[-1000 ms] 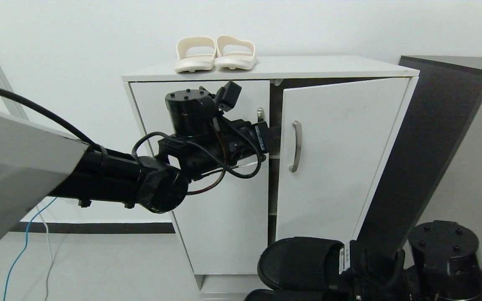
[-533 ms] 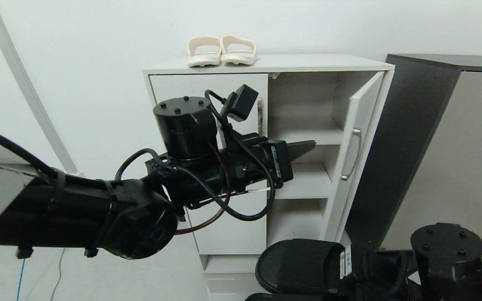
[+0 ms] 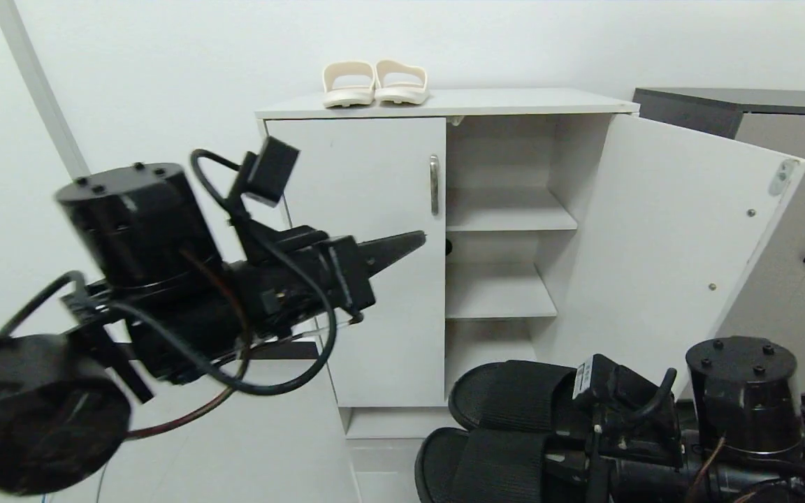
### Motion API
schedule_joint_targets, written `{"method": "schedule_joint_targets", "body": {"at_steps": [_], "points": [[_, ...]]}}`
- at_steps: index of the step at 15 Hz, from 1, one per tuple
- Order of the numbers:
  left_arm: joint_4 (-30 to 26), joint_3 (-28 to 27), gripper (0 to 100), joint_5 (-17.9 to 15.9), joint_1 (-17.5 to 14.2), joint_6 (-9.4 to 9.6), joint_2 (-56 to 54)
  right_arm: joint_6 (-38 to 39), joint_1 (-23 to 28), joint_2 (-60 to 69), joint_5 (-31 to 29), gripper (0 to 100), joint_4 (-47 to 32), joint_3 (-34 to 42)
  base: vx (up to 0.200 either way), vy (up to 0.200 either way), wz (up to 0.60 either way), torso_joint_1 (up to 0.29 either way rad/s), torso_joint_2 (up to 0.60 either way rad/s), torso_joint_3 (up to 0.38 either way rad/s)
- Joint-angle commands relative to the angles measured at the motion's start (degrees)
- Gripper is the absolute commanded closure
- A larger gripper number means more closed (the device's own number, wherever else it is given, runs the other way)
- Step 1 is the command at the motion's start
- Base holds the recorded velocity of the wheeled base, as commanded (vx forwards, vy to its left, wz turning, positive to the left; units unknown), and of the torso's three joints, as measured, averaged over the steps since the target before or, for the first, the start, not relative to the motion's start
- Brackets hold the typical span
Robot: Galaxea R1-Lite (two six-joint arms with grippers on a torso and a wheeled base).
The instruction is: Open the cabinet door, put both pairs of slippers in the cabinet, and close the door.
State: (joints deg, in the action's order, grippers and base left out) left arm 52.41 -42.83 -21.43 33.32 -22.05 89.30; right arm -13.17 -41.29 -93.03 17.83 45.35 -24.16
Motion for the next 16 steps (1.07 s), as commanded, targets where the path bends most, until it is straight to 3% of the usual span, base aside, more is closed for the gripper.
{"method": "schedule_joint_targets", "body": {"at_steps": [1, 3, 5, 6, 7, 8, 10, 12, 13, 16], "points": [[-2.66, 16.55, 100, 2.45, -3.17, 1.40, -21.53, 0.95, 1.12, -1.28, 0.01, 100, 0.00, -0.89, 0.000, 0.000, 0.00, 0.000, 0.00, 0.000], [-11.36, 22.79, 100, 4.12, -4.49, 3.42, -34.19, 1.65, 1.12, -2.42, 0.01, 100, 1.06, -1.50, 0.000, 0.000, 0.00, 0.000, 0.00, 0.000], [-26.57, 23.93, 100, 8.69, -4.66, 5.35, -46.76, 1.65, 1.12, -4.00, -0.08, 100, 3.25, -1.33, 0.000, 0.000, 0.00, 0.000, 0.00, 0.000], [-34.39, 24.28, 100, 10.62, -5.54, 7.64, -52.29, 1.65, 1.12, -4.44, -0.17, 100, 3.96, -1.24, 0.000, 0.000, 0.00, 0.000, 0.00, 0.000], [-40.81, 24.37, 100, 11.76, -8.80, 9.92, -57.39, 1.65, 1.12, -4.80, -0.17, 100, 4.05, -1.24, 0.000, 0.000, 0.00, 0.000, 0.00, 0.000], [-44.85, 24.46, 100, 12.11, -11.96, 10.54, -61.70, 1.65, 1.12, -4.88, -0.08, 100, 4.05, -1.33, 0.000, 0.000, 0.00, 0.000, 0.00, 0.000], [-52.06, 24.63, 100, 14.84, -17.50, 12.03, -70.14, 1.65, 1.12, -4.88, -0.17, 100, 4.05, -1.24, 0.000, 0.000, 0.00, 0.000, 0.00, 0.000], [-59.26, 25.25, 100, 17.92, -22.15, 15.55, -76.82, 1.65, 1.12, -4.80, -0.08, 100, 4.05, -1.24, 0.000, 0.000, 0.00, 0.000, 0.00, 0.000], [-60.32, 26.74, 100, 18.53, -24.88, 16.96, -79.19, 1.56, 1.04, -4.80, -0.08, 100, 4.05, -1.24, 0.000, 0.000, 0.00, 0.000, 0.00, 0.000], [-60.32, 33.68, 100, 18.71, -31.91, 17.83, -85.52, 1.56, 0.95, -4.80, -0.17, 100, 4.13, -1.24, 0.000, 0.000, 0.00, 0.000, 0.00, 0.000]]}}
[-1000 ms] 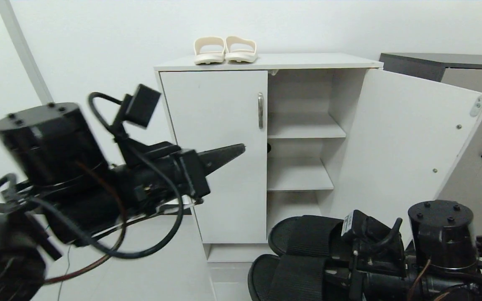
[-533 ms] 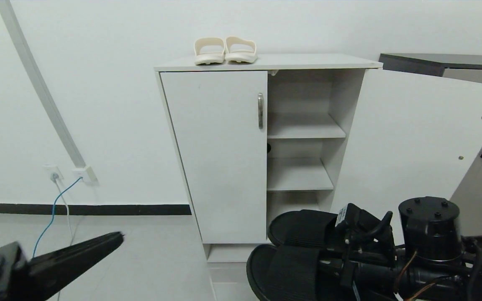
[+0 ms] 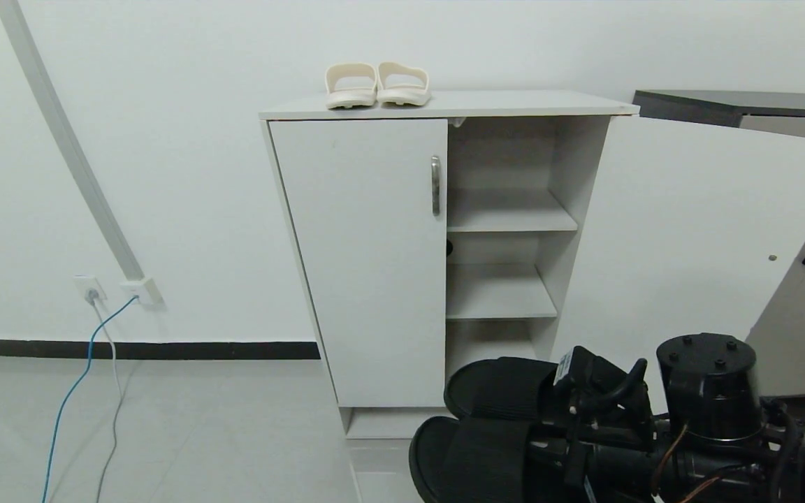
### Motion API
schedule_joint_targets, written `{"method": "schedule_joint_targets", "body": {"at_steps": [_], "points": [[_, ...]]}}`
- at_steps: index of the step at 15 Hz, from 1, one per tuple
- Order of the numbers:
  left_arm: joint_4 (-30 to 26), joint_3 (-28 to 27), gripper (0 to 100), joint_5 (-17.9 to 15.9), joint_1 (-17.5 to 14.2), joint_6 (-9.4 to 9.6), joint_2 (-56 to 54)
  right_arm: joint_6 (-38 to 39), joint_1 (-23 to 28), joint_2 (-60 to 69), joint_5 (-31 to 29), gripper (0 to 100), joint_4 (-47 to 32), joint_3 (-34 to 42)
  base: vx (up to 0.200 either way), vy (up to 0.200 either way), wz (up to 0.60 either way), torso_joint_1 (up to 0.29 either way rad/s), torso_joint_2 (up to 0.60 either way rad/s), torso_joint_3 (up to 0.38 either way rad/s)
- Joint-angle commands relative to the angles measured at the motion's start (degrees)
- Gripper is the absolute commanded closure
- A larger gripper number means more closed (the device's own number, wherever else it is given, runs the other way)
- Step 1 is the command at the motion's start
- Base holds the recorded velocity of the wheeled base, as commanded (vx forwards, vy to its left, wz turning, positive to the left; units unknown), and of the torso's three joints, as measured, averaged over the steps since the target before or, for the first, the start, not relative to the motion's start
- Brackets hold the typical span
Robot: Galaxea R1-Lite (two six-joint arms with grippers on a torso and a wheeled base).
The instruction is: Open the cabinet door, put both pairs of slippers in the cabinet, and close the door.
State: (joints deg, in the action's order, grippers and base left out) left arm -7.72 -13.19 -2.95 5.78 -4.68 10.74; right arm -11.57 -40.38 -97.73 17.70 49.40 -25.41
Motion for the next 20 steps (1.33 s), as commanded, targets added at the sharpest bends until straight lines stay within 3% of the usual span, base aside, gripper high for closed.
{"method": "schedule_joint_targets", "body": {"at_steps": [1, 3, 5, 7, 8, 9, 10, 11, 12, 15, 16, 17, 19, 20], "points": [[-0.19, 6.77, 100, 0.14, -5.60, 1.52, -8.81, -0.03, 0.03, -0.09, 0.05, 100, 0.09, 0.00, 0.000, 0.000, 0.00, 0.000, 0.00, 0.000], [2.27, 9.15, 100, -0.04, -5.95, 2.84, -10.74, -0.03, 0.03, 0.00, -0.03, 100, 0.09, 0.09, 0.000, 0.000, 0.00, 0.000, 0.00, 0.000], [3.50, 9.76, 100, -1.62, -5.95, 5.38, -10.74, -0.03, 0.03, 0.17, -0.03, 100, 0.35, 0.00, 0.000, 0.000, 0.00, 0.000, 0.00, 0.000], [3.32, 9.59, 100, -6.45, -5.87, 3.63, -10.65, -0.03, -0.14, 0.26, -0.03, 100, 1.32, 0.18, 0.000, 0.000, 0.00, 0.000, 0.00, 0.000], [3.50, 9.67, 100, -6.72, -5.78, 3.98, -10.12, -0.03, -0.32, 0.26, -0.12, 100, 1.40, 0.18, 0.000, 0.000, 0.00, 0.000, 0.00, 0.000], [3.59, 9.76, 100, -5.93, -6.13, 4.15, -9.60, -0.03, -0.49, 0.26, -0.12, 100, 1.49, 0.36, 0.000, 0.000, 0.00, 0.000, 0.00, 0.000], [3.85, 10.03, 100, -2.06, -6.13, 4.68, -10.21, -0.03, -0.58, 0.26, -0.39, 100, 1.49, 0.44, 0.000, 0.000, 0.00, 0.000, 0.00, 0.000], [5.70, 11.61, 100, 5.85, -5.95, 7.32, -10.74, -0.03, -0.67, 0.26, -1.00, 100, 1.49, 0.44, 0.000, 0.000, 0.00, 0.000, 0.00, 0.000], [7.45, 13.19, 100, 9.10, -5.95, 7.93, -10.74, -0.03, -0.76, 0.17, -1.09, 100, 1.49, 0.36, 0.000, 0.000, 0.00, 0.000, 0.00, 0.000], [7.63, 13.10, 100, 4.88, -5.95, 5.47, -10.74, 0.23, -0.93, -0.09, -2.58, 100, 1.49, -0.52, 0.000, 0.000, 0.00, 0.000, 0.00, 0.000], [7.72, 13.10, 100, 4.62, -5.95, 5.03, -10.74, 4.19, -2.52, -1.67, -10.05, 100, 1.49, -1.23, 0.000, 0.000, 0.00, 0.000, 0.00, 0.000], [7.72, 13.10, 100, 4.71, -5.95, 4.86, -10.74, 6.38, -3.39, -2.38, -12.78, 100, 1.58, -1.75, 0.000, 0.000, 0.00, 0.000, 0.00, 0.000], [7.72, 13.10, 100, 4.53, -5.95, 4.94, -10.74, 16.67, -8.32, -7.74, -28.86, 100, 3.07, -7.03, 0.000, 0.000, 0.00, 0.000, 0.00, 0.000], [7.72, 13.10, 100, 4.53, -5.95, 5.03, -10.74, 17.98, -9.02, -8.88, -31.76, 100, 3.34, -8.26, 0.000, 0.000, 0.00, 0.000, 0.00, 0.000]]}}
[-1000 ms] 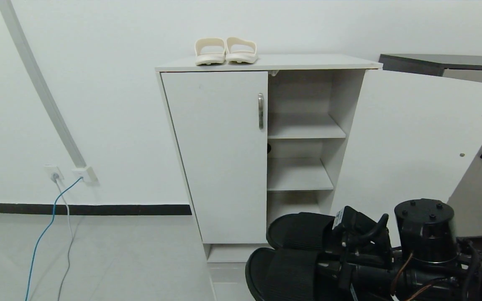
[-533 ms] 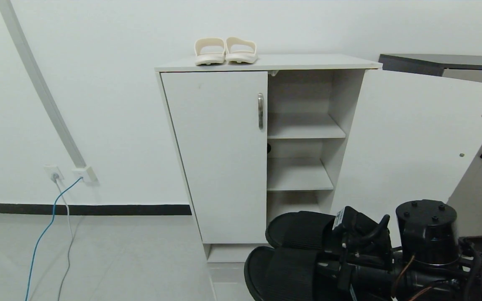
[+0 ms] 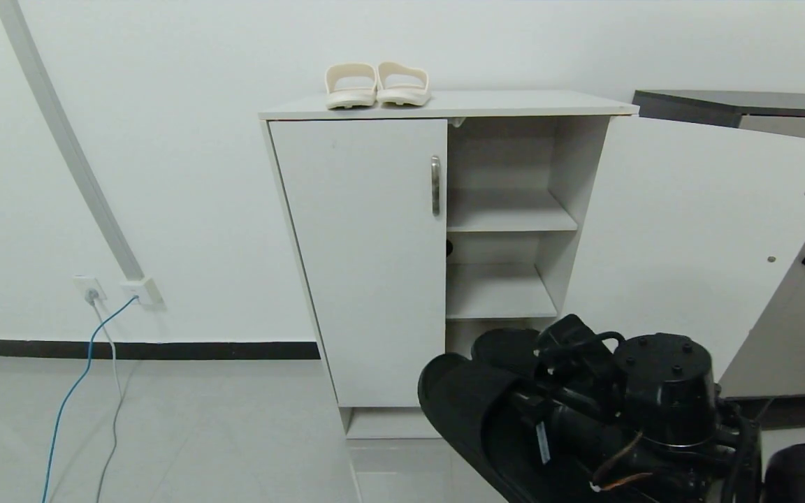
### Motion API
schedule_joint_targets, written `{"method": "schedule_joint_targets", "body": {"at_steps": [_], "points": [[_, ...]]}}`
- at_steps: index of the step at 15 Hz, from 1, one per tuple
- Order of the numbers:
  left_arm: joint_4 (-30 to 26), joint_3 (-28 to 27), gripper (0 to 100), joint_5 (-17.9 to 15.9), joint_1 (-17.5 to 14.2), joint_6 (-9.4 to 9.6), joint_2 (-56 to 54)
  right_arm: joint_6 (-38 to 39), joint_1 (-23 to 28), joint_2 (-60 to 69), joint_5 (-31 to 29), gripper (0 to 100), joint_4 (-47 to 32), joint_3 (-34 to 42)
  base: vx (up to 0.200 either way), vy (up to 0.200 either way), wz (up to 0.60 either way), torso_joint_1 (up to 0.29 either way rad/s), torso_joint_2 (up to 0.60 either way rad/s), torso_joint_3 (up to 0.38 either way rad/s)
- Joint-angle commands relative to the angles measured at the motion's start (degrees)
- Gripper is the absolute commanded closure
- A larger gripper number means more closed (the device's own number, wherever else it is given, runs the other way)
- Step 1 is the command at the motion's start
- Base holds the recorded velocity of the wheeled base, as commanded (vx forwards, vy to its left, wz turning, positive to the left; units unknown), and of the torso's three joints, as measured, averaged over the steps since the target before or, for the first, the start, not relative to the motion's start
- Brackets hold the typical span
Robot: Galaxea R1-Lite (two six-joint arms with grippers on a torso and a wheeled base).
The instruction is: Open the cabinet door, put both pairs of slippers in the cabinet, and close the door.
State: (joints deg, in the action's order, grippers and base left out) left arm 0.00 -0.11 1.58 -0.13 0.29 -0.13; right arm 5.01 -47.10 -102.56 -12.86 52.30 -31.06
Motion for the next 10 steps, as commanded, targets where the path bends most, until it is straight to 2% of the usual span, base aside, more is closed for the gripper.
{"method": "schedule_joint_targets", "body": {"at_steps": [1, 3, 7, 10], "points": [[0.00, 0.02, 100, 0.00, -0.04, 0.06, 0.13, 5.18, -3.87, -8.45, -10.25, 100, 0.44, -6.82, 0.000, 0.000, 0.00, 0.000, 0.00, 0.000], [0.00, 0.02, 100, 0.00, -0.04, 0.06, 0.13, 7.38, -4.22, -13.81, -19.22, 100, 0.44, -12.09, 0.000, 0.000, 0.00, 0.000, 0.00, 0.000], [0.00, 0.02, 100, -0.09, -0.04, 0.06, 0.13, 9.05, -3.96, -21.37, -31.35, 100, 0.44, -20.18, 0.000, 0.000, 0.00, 0.000, 0.00, 0.000], [0.00, 0.02, 100, -0.09, -0.04, 0.06, 0.13, 9.14, -2.91, -22.86, -33.63, 100, 0.44, -21.94, 0.000, 0.000, 0.00, 0.000, 0.00, 0.000]]}}
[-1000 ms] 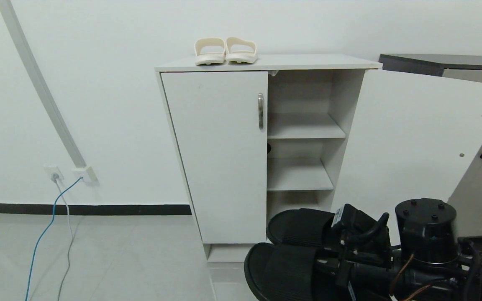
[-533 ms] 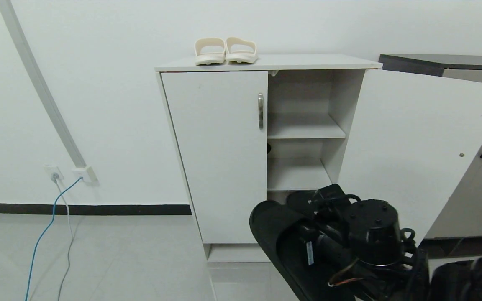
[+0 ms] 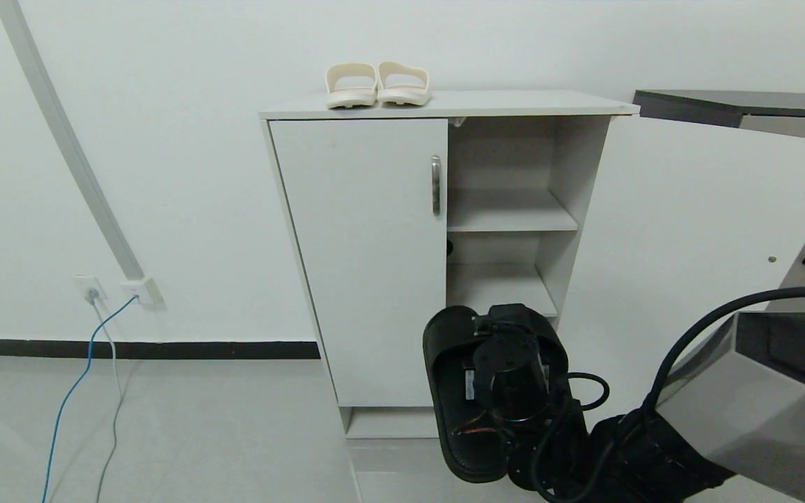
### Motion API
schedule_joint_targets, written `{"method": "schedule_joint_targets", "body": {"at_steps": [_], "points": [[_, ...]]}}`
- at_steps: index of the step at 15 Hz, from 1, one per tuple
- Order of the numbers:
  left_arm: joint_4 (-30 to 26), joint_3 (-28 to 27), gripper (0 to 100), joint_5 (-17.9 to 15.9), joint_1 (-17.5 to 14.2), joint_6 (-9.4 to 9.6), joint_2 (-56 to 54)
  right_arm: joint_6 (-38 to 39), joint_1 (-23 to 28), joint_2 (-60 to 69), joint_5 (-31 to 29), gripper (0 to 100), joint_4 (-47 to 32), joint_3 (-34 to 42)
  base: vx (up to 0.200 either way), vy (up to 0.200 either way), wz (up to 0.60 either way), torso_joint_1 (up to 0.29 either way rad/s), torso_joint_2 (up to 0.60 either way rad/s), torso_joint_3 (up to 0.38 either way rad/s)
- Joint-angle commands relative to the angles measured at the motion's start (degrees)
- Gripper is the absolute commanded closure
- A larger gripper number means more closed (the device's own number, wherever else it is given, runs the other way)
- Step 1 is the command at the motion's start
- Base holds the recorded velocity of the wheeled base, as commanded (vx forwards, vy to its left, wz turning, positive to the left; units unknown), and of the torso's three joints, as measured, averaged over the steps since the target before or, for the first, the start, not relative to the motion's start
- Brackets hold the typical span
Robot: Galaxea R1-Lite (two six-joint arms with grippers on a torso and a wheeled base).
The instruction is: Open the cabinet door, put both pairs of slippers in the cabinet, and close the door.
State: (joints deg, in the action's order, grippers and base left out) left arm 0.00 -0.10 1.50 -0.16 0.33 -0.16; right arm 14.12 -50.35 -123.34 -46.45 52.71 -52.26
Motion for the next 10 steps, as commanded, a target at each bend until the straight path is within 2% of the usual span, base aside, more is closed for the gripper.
{"method": "schedule_joint_targets", "body": {"at_steps": [1, 8, 10], "points": [[0.00, 0.01, 100, -0.01, -0.02, -0.07, 0.16, 0.03, 0.60, -2.16, -0.05, 100, 0.02, -0.74, 0.000, 0.000, 0.00, 0.000, 0.00, 0.000], [0.00, 0.01, 100, -0.01, -0.02, -0.07, 0.16, 0.03, 1.30, -3.39, -0.05, 100, 0.20, -0.74, 0.000, -0.200, 0.00, 0.004, 0.01, 0.002], [0.00, 0.01, 100, -0.01, -0.02, -0.07, 0.16, 0.03, 1.30, -3.92, -0.05, 100, 0.20, -0.82, 0.000, 0.000, 0.00, 0.000, 0.00, 0.000]]}}
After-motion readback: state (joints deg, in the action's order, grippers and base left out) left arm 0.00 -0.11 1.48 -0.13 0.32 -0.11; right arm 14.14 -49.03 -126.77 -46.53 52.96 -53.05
